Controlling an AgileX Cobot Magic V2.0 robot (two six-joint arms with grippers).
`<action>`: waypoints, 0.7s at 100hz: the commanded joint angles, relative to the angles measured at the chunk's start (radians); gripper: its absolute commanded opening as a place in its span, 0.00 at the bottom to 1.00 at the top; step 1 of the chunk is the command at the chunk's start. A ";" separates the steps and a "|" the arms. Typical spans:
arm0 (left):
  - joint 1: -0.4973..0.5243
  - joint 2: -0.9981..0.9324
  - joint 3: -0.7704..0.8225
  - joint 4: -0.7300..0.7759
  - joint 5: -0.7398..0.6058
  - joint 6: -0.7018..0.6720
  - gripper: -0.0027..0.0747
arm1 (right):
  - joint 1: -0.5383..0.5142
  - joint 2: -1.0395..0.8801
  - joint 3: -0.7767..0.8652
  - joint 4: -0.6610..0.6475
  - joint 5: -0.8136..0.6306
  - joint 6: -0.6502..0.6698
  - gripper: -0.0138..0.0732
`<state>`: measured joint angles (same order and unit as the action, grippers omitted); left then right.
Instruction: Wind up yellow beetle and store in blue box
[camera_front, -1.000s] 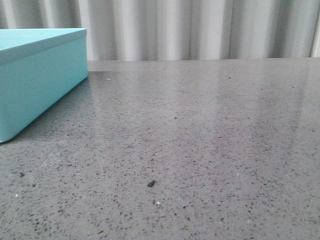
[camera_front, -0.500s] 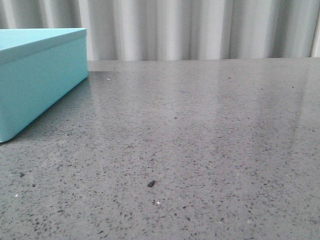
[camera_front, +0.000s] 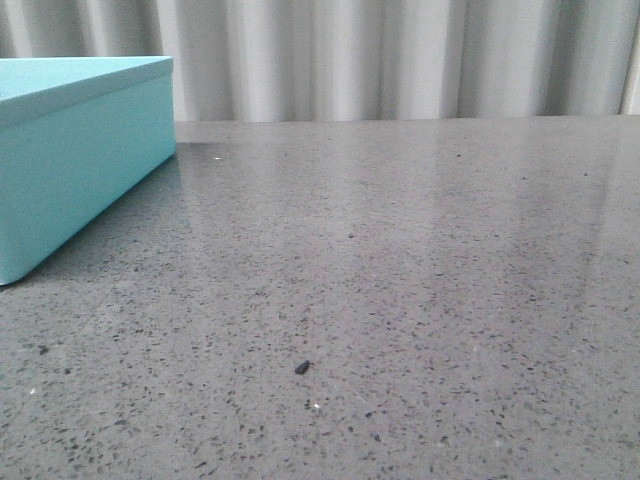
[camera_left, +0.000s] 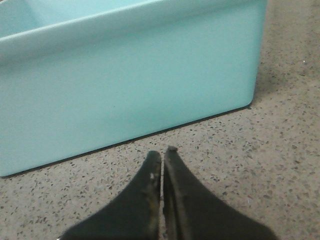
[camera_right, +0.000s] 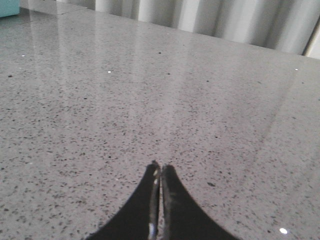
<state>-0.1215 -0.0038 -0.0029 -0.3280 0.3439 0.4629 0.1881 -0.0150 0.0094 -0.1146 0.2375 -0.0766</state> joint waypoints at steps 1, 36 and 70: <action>0.002 -0.031 0.028 -0.008 -0.040 -0.001 0.01 | -0.017 -0.007 0.023 0.004 -0.042 0.005 0.11; 0.002 -0.031 0.028 -0.008 -0.040 -0.001 0.01 | -0.021 -0.007 0.025 0.004 0.063 0.005 0.11; 0.008 -0.031 0.028 -0.008 -0.040 -0.001 0.01 | -0.021 -0.014 0.025 0.004 0.063 0.005 0.11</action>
